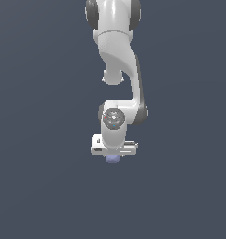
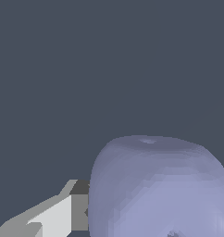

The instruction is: Pick up the object and move it to a goal position.

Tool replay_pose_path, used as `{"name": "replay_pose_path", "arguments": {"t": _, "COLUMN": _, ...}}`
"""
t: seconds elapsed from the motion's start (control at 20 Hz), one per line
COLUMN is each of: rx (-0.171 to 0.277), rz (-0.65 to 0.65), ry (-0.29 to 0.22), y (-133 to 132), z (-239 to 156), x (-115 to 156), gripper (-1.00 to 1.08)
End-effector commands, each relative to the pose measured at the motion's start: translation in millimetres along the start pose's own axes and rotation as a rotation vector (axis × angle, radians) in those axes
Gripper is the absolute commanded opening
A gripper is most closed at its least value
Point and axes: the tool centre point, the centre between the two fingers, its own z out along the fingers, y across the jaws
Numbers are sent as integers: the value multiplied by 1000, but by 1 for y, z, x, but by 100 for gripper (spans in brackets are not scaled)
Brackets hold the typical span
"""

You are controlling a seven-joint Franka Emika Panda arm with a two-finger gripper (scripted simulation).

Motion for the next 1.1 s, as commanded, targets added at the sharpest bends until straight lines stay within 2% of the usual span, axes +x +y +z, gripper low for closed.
{"name": "replay_pose_path", "arguments": {"t": 0.0, "rx": 0, "rz": 0, "ry": 1, "y": 0, "z": 0, "x": 1, "gripper": -100}}
{"name": "replay_pose_path", "arguments": {"t": 0.65, "rx": 0, "rz": 0, "ry": 1, "y": 0, "z": -2, "x": -1, "gripper": -100}}
{"name": "replay_pose_path", "arguments": {"t": 1.05, "rx": 0, "rz": 0, "ry": 1, "y": 3, "z": -18, "x": -16, "gripper": -100}}
